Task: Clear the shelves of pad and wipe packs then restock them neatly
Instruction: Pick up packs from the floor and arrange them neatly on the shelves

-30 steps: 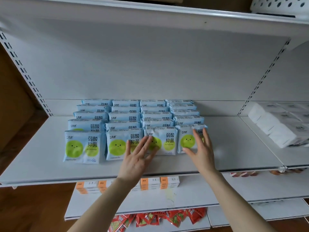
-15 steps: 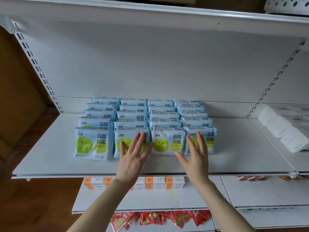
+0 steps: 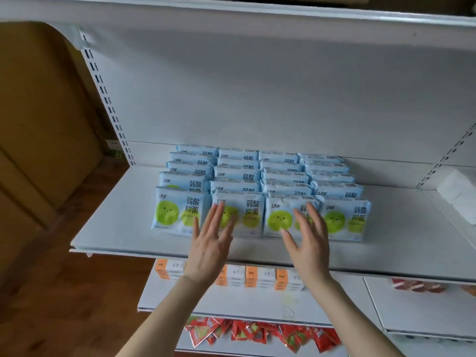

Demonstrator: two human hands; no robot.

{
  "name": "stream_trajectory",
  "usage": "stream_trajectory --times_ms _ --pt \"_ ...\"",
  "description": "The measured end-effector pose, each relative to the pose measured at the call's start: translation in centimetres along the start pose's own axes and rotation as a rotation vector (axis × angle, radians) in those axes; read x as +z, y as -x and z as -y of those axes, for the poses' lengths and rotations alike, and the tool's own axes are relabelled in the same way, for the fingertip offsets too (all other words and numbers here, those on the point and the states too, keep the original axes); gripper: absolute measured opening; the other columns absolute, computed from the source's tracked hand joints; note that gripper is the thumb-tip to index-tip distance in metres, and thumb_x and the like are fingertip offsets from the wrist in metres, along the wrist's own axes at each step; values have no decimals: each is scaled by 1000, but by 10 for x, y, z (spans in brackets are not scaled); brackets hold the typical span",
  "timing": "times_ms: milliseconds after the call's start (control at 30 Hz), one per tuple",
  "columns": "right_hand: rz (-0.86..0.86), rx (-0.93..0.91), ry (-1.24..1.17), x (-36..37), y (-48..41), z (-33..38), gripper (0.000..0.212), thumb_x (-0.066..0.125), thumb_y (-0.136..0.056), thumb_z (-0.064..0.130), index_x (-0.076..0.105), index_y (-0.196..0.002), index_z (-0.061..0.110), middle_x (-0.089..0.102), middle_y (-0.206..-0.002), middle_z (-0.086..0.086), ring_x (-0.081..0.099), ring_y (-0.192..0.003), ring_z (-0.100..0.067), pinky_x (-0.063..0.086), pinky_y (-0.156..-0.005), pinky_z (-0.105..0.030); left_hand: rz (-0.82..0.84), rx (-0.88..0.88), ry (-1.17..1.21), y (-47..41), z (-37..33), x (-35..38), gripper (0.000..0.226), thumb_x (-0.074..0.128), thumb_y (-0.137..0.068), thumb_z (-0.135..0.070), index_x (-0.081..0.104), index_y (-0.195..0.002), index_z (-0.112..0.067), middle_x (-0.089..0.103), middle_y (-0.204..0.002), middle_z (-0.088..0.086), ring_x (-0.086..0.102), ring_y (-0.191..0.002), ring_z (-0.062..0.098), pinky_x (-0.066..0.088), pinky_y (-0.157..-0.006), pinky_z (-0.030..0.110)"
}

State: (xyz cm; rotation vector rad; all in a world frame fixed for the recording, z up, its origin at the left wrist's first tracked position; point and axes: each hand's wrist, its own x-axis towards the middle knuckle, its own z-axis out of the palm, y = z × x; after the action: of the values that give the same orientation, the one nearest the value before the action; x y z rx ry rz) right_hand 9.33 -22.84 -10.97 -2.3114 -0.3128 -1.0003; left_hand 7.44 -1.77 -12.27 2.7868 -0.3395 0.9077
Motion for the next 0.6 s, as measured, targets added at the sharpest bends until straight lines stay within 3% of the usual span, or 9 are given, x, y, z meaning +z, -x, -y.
stream_trajectory --times_ms 67,133,233,333,467,600 --pt "55 -93 -87 16 4 27 33 51 -88 33 56 -113 12 47 -129 -12 43 -120 -25 36 -100 -29 -20 -125 -34 11 13 -9 48 49 -84 -15 41 -132 -12 44 -140 23 7 -146 26 34 -93 67" --pt "139 -148 -103 33 11 48 29 49 -89 30 61 -108 12 52 -126 -11 45 -117 -24 35 -99 -27 12 -217 -31 20 27 -14 62 68 -75 1 43 -131 -9 45 -136 30 32 -135 43 43 -86 67" --pt "253 -171 -38 51 18 63 34 46 -87 29 71 -100 9 61 -123 -15 43 -118 -21 40 -99 -29 115 -248 -10 28 40 -17 92 81 -52 15 44 -131 -13 44 -136 32 43 -124 51 54 -74 51" --pt "292 -157 18 55 18 66 36 44 -85 28 73 -98 10 60 -126 -14 41 -121 -20 44 -94 -40 144 -260 -17 21 42 -24 88 83 -50 15 56 -127 -16 49 -133 28 51 -119 48 56 -54 35" --pt "295 -156 33 55 18 65 35 43 -85 25 72 -96 9 59 -127 -15 41 -121 -20 41 -95 -41 121 -276 -50 4 43 -31 83 90 -44 3 59 -119 -15 61 -108 25 62 -93 44 56 -59 40" --pt "267 -148 36 57 19 67 35 43 -85 24 72 -96 8 60 -126 -15 41 -121 -21 42 -95 -41 117 -288 -51 -2 43 -28 88 92 -43 -9 50 -120 -17 63 -98 22 64 -84 40 53 -60 39"
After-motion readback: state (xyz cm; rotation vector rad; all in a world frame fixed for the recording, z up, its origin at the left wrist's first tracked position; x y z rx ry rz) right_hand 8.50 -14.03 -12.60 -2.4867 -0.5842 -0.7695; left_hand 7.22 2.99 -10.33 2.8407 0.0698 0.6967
